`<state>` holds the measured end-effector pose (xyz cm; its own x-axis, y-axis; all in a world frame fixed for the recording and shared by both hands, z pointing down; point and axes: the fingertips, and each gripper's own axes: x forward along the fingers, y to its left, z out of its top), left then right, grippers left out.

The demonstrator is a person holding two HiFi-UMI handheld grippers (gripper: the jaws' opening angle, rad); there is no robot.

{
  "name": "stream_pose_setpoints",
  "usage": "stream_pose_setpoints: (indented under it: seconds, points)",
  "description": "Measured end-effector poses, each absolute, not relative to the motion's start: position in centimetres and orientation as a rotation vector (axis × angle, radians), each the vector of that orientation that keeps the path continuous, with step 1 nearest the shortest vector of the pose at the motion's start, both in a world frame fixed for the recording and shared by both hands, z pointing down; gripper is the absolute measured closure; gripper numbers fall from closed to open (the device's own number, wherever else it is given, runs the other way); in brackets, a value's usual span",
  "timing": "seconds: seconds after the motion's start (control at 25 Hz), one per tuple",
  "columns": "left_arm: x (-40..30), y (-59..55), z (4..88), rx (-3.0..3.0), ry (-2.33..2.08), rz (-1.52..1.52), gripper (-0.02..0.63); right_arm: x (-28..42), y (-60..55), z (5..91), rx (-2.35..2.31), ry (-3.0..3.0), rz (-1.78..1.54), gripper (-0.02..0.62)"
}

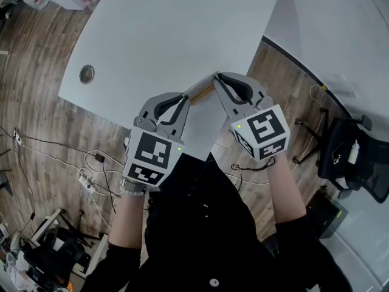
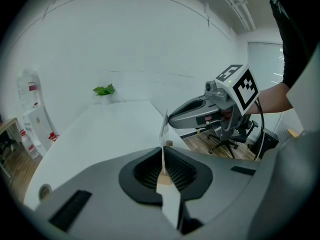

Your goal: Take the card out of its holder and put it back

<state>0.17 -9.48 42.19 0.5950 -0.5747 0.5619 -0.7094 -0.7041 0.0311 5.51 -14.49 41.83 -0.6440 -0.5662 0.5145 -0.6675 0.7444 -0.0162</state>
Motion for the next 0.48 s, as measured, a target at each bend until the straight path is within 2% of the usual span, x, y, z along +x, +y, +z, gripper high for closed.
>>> stream_pose_setpoints:
  seconds: [0.48]
  points:
    - [0.3, -9.52, 43.11, 2.57, -1.044, 0.801, 0.578, 5.69, -14.46, 42.85, 0.948, -2.437, 0.308, 0.535]
